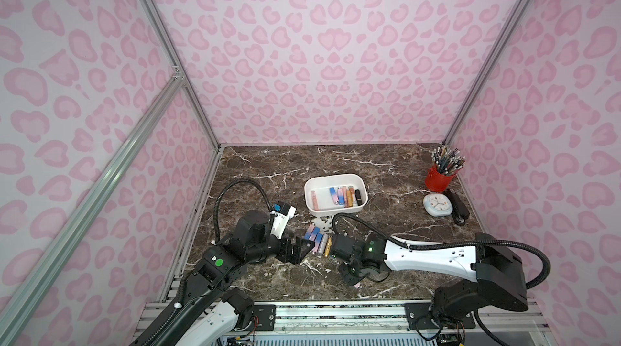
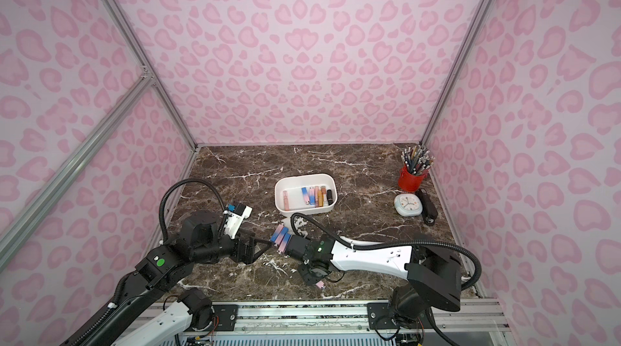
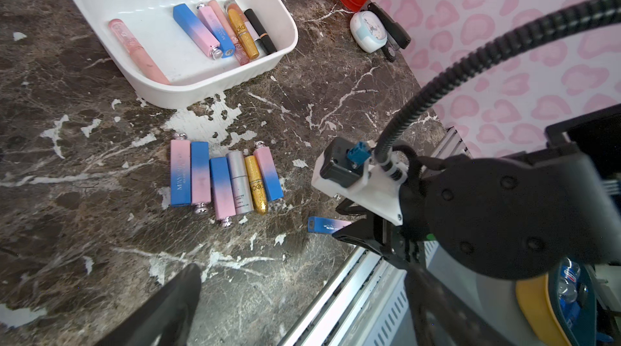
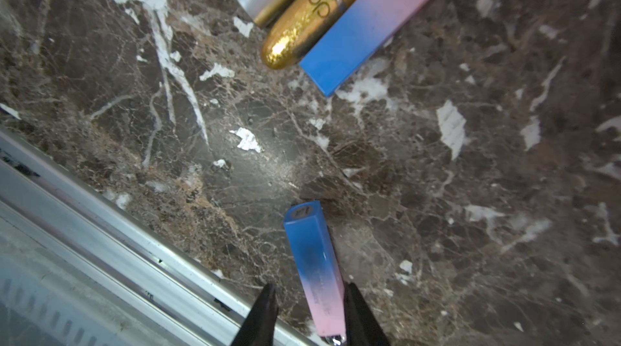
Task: Put the lipstick into the storage box
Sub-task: Pick up the lipstick at the center of the board.
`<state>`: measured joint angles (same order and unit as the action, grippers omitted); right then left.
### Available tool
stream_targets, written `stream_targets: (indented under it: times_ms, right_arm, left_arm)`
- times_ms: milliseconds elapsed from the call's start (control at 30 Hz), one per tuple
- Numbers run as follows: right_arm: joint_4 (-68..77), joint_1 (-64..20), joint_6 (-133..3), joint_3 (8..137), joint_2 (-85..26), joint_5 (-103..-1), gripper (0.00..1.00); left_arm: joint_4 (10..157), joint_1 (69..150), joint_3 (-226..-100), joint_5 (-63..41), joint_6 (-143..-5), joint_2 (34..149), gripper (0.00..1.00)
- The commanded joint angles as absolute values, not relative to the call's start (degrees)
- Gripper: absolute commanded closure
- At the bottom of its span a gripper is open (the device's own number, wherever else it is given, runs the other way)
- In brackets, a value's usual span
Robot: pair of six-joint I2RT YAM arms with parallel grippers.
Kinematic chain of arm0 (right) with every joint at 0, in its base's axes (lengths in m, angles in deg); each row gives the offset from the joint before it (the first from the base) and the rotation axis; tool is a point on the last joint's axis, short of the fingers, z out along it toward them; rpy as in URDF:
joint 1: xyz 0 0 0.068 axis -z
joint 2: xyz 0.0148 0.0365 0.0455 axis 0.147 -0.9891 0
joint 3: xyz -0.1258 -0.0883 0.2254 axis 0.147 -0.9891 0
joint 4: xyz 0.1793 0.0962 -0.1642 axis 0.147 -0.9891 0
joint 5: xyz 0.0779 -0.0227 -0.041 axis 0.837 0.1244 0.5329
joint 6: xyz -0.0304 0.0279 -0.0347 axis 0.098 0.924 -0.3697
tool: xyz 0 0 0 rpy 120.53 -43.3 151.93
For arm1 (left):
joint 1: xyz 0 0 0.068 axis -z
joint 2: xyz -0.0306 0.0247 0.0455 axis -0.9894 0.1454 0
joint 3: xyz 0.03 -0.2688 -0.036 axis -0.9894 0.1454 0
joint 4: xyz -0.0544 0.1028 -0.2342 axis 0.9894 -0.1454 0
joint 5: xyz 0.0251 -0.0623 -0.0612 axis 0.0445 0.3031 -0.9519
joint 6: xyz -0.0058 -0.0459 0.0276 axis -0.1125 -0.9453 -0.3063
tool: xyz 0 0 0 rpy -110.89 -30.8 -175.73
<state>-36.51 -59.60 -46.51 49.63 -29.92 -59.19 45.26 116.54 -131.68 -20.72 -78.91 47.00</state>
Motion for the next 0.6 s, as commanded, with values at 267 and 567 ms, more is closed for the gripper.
stream_targets:
  times_ms: [267, 567]
  right_arm:
    - [-30.1, -59.9, -44.9, 44.8, -32.8, -59.8, 0.65]
    - [-33.9, -56.9, -46.2, 46.8, -30.7, -63.5, 0.82]
  left_arm:
    - [42.7, 116.6, -133.8, -19.2, -78.8, 45.4, 0.03]
    - [42.5, 116.6, -134.9, -16.6, -78.2, 46.0, 0.03]
